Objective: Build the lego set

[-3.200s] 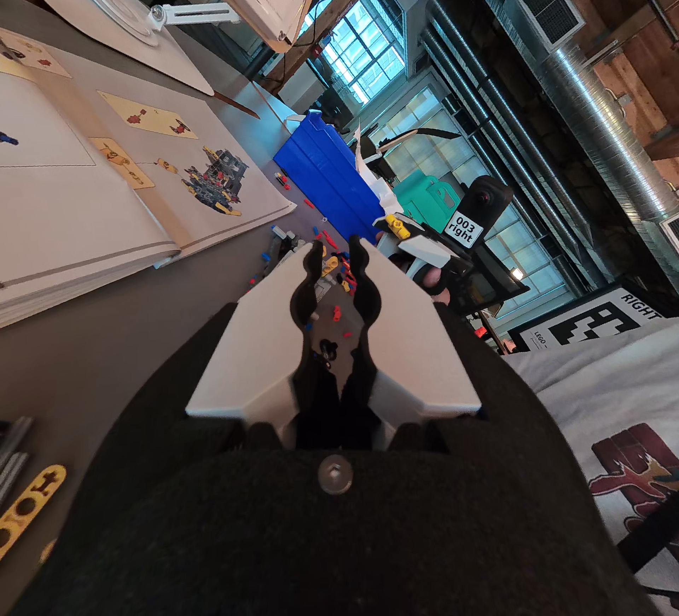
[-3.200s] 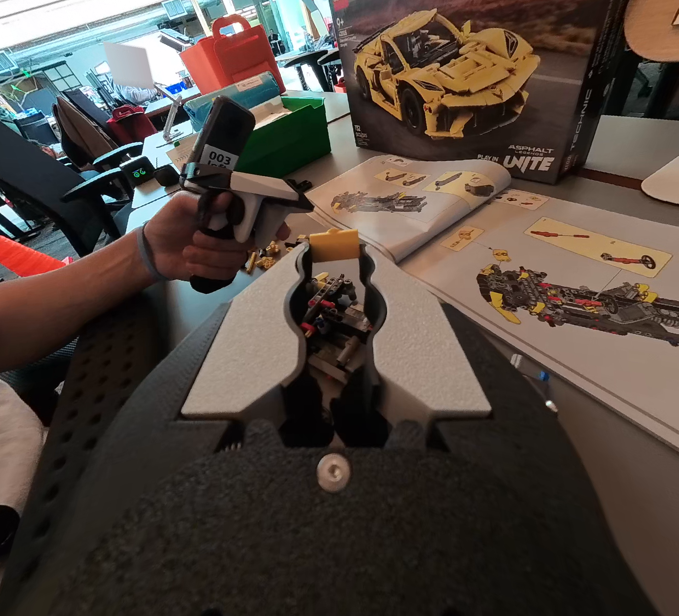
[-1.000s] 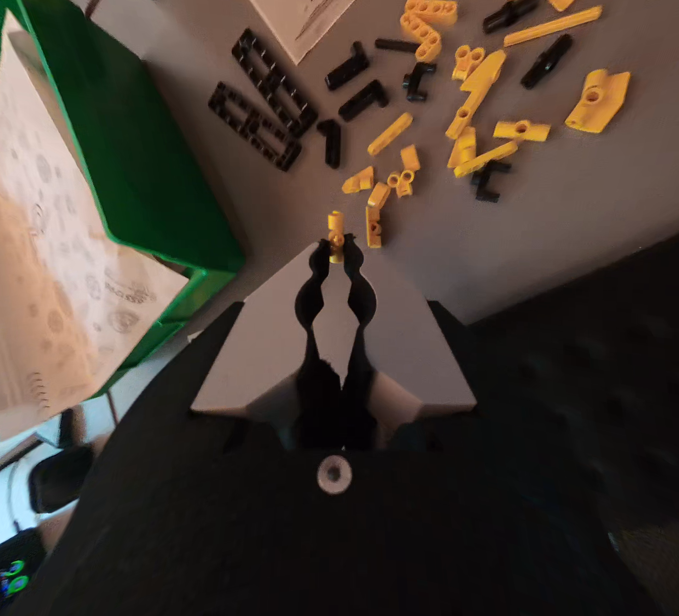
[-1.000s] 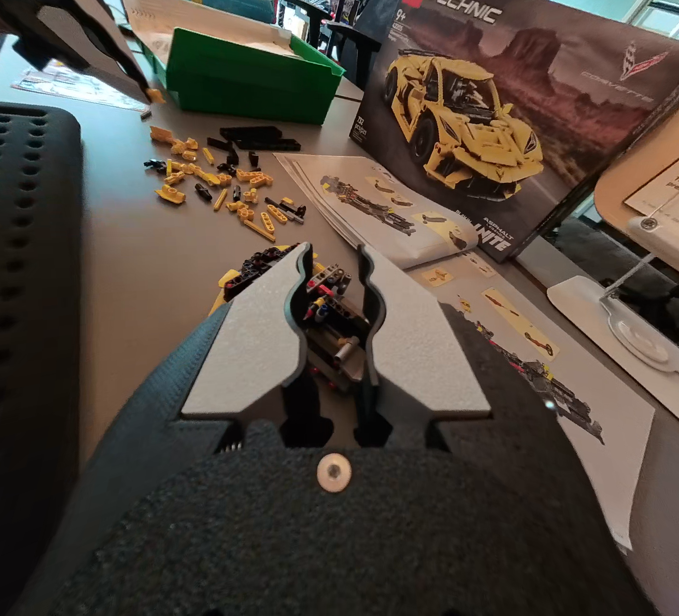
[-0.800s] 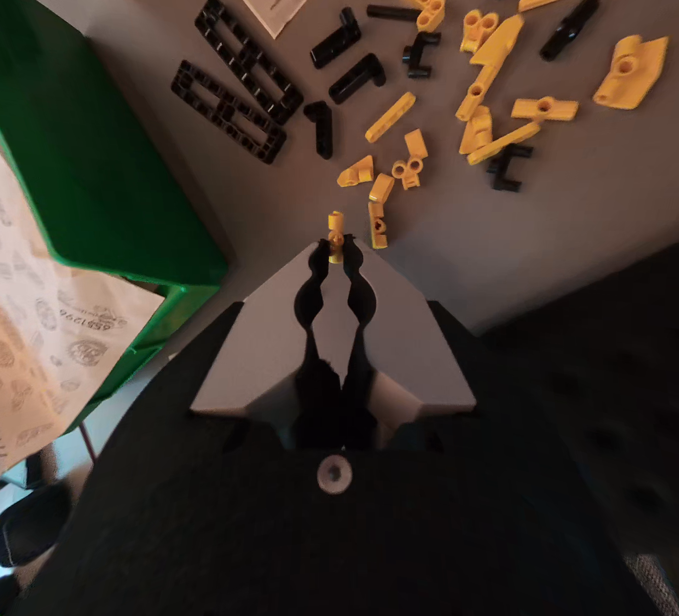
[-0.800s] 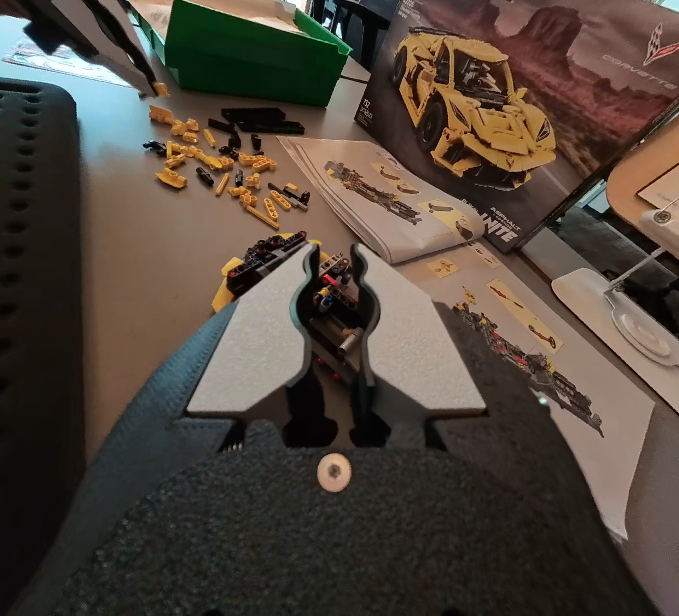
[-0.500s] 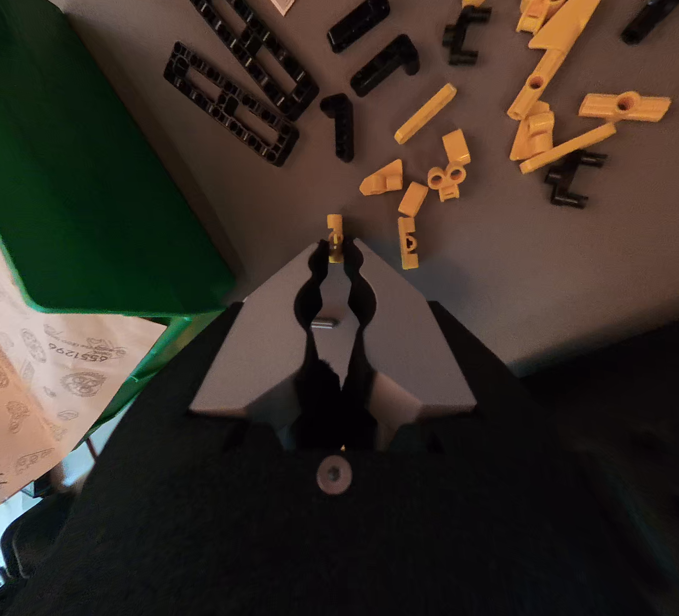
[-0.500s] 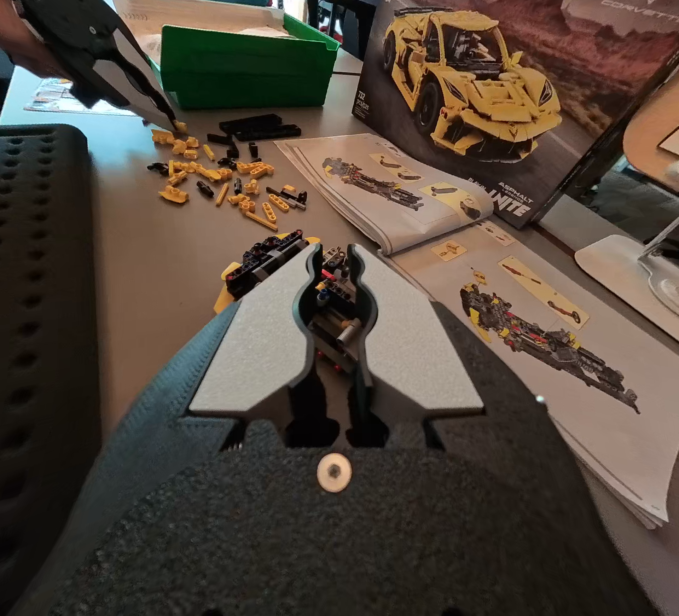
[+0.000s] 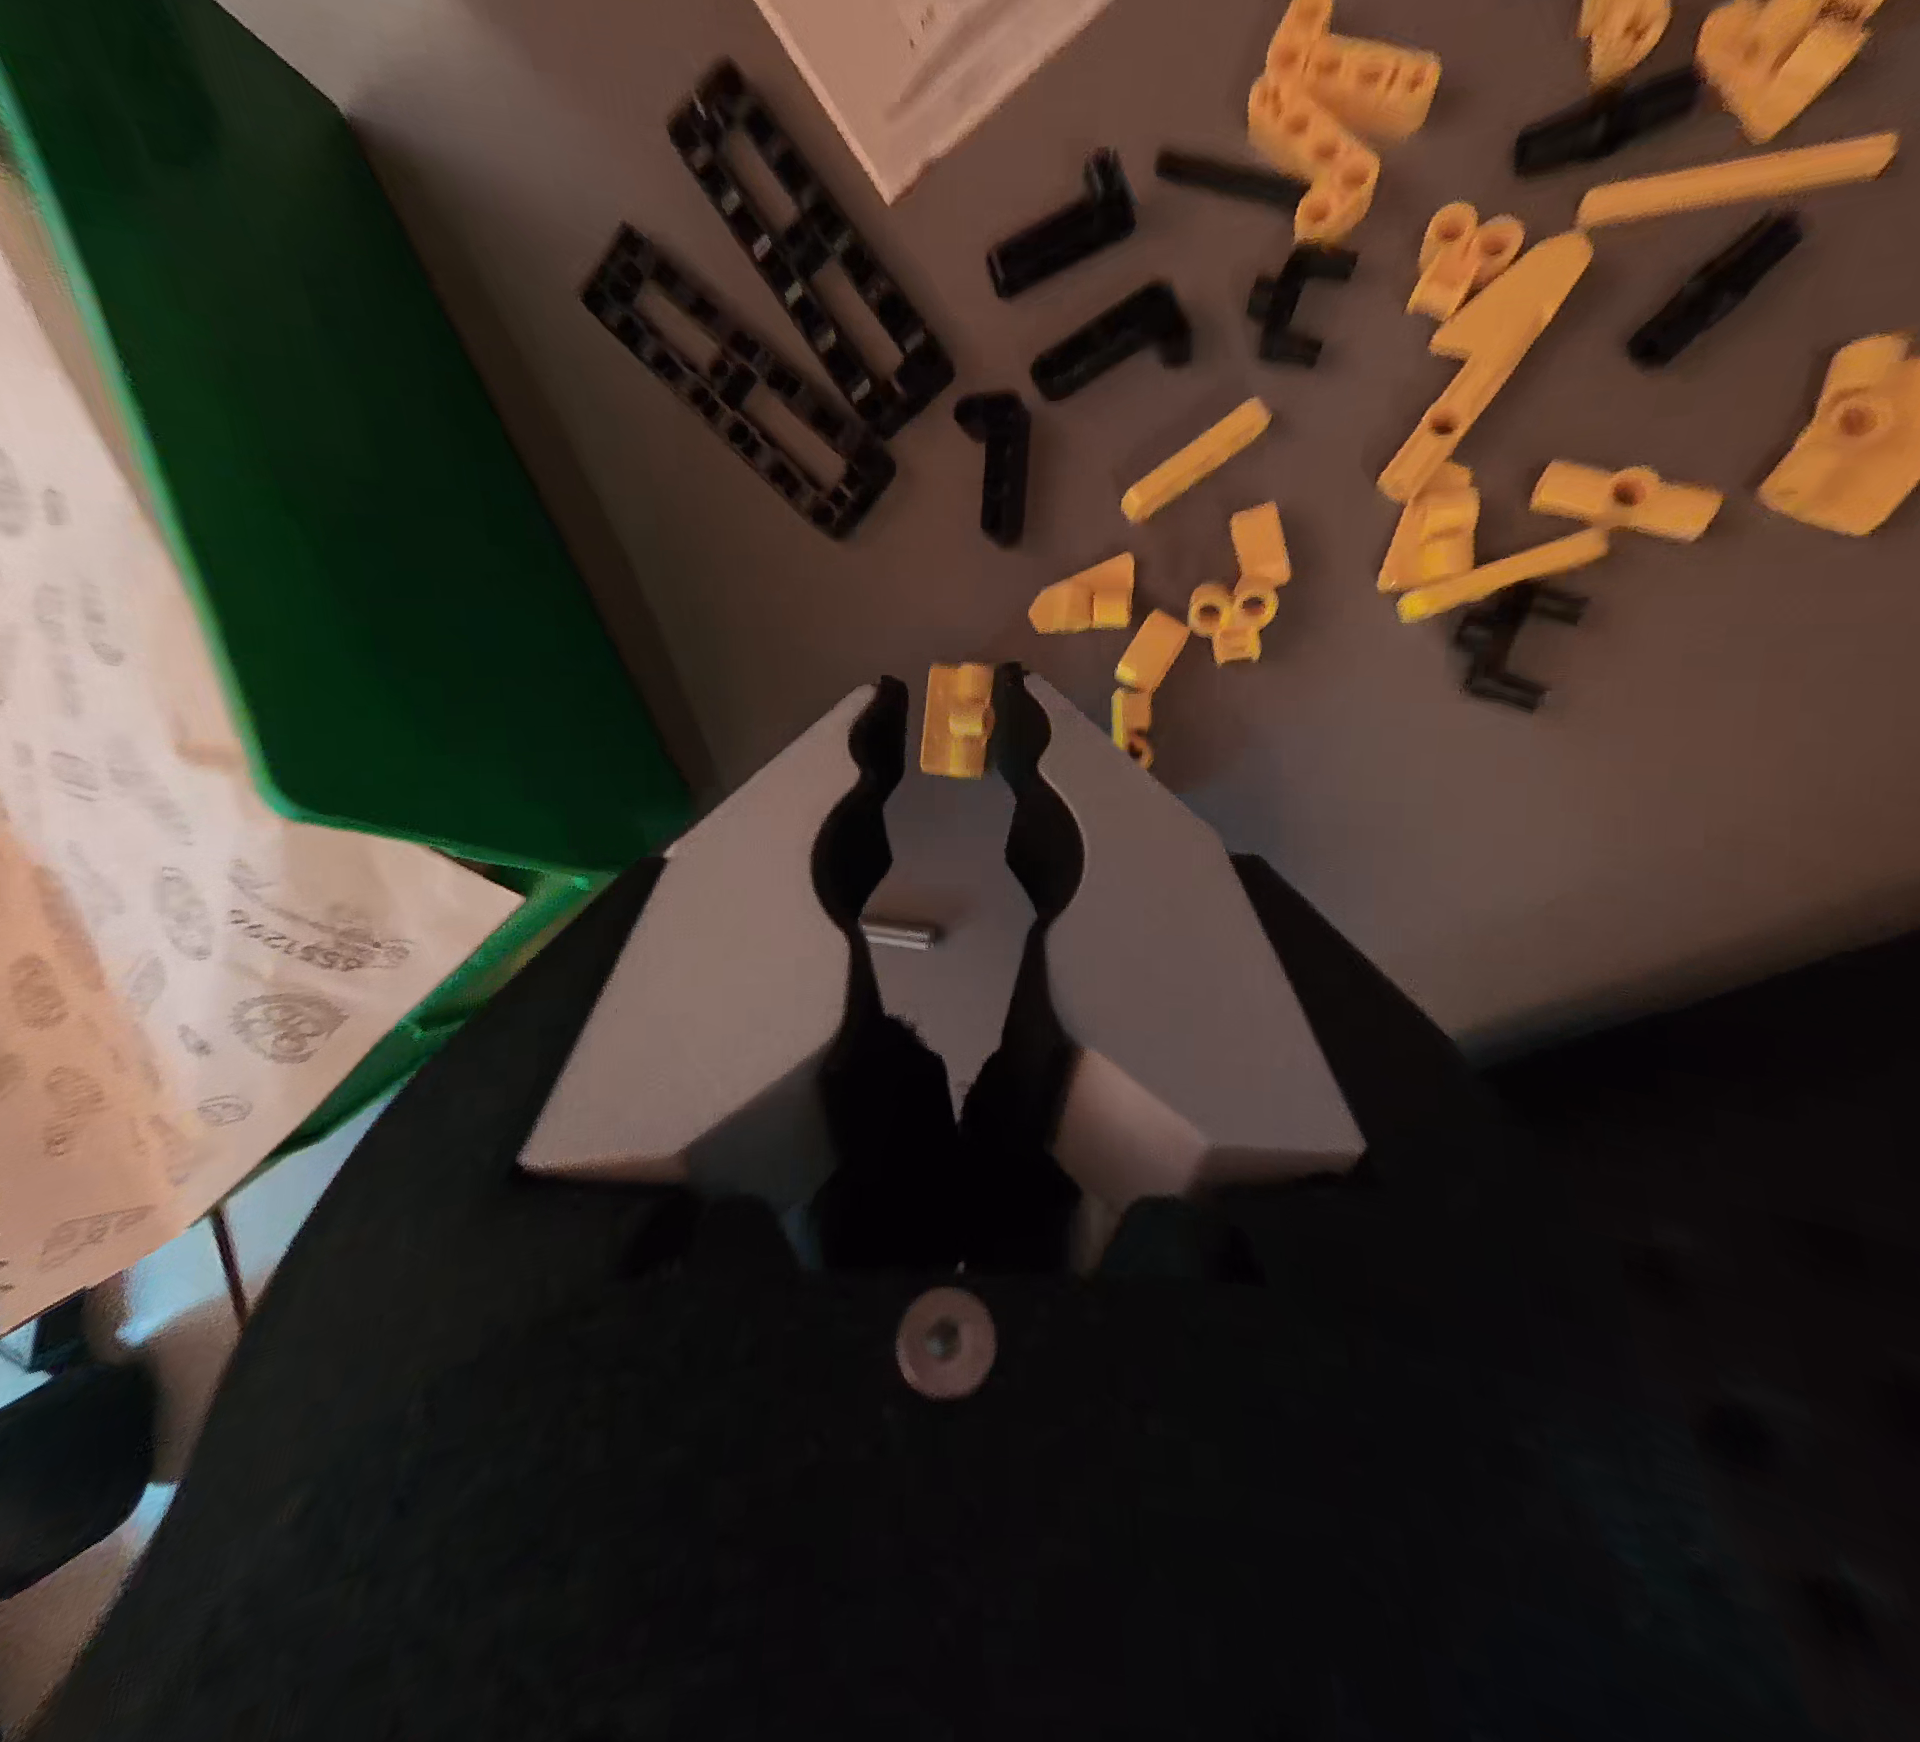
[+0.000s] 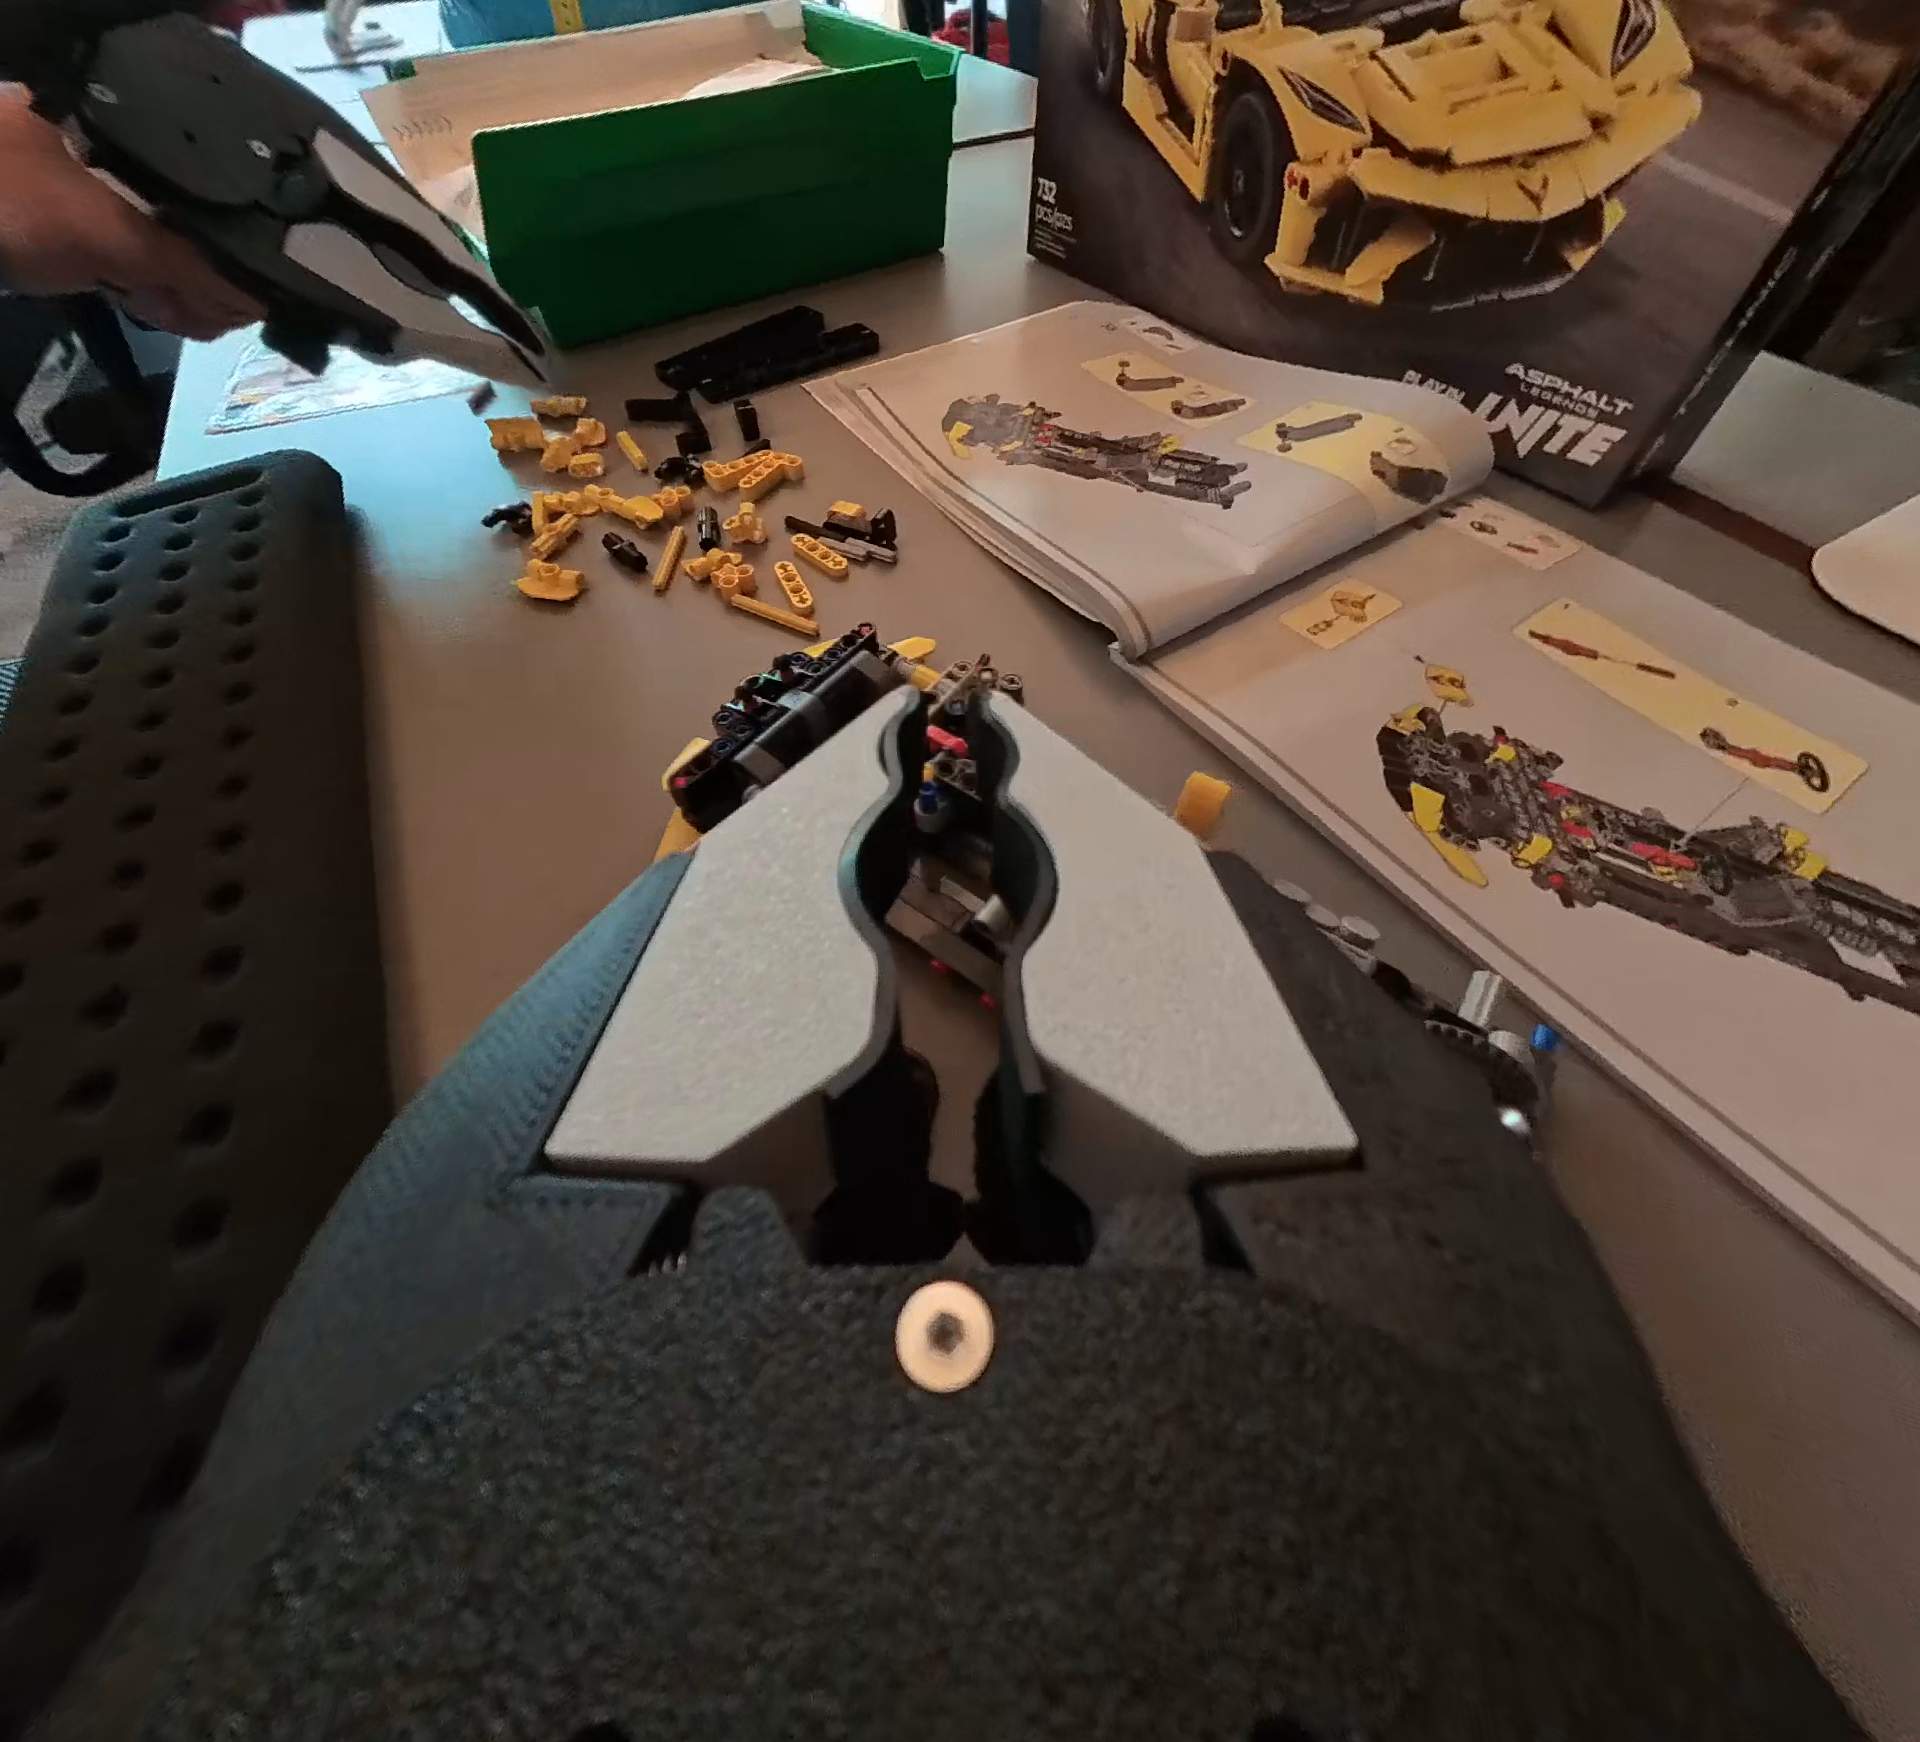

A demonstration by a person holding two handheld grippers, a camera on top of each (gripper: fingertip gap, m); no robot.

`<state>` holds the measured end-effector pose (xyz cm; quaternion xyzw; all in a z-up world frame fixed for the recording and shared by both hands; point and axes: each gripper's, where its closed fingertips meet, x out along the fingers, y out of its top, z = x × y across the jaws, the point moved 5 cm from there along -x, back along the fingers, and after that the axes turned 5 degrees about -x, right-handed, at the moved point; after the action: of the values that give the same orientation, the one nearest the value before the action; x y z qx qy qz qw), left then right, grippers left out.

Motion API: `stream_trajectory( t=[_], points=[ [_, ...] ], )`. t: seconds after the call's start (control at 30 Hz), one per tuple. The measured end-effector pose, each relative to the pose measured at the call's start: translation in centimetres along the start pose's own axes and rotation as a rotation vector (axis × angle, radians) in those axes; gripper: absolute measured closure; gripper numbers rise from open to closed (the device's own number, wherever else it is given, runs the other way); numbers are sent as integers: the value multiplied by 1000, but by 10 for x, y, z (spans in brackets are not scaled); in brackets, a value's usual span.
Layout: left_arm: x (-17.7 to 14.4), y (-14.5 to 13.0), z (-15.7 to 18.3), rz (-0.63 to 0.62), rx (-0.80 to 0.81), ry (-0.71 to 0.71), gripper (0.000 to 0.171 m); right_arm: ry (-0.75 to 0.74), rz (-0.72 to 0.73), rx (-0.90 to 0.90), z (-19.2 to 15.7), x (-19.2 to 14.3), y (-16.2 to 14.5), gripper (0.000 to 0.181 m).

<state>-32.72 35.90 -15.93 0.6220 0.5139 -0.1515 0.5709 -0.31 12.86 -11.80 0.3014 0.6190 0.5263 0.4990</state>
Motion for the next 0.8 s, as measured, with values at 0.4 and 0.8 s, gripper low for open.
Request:
stream_trajectory(
  t=[0.4, 0.8],
  points=[
    [-8, 57, 60, 185, -77, -237, 157, -118, 4, 71, 23, -6, -3, 176],
    [8, 82, 90, 213, 3, -389, 153, -318, -64, 64, 51, -15, -14, 175]
  ],
)
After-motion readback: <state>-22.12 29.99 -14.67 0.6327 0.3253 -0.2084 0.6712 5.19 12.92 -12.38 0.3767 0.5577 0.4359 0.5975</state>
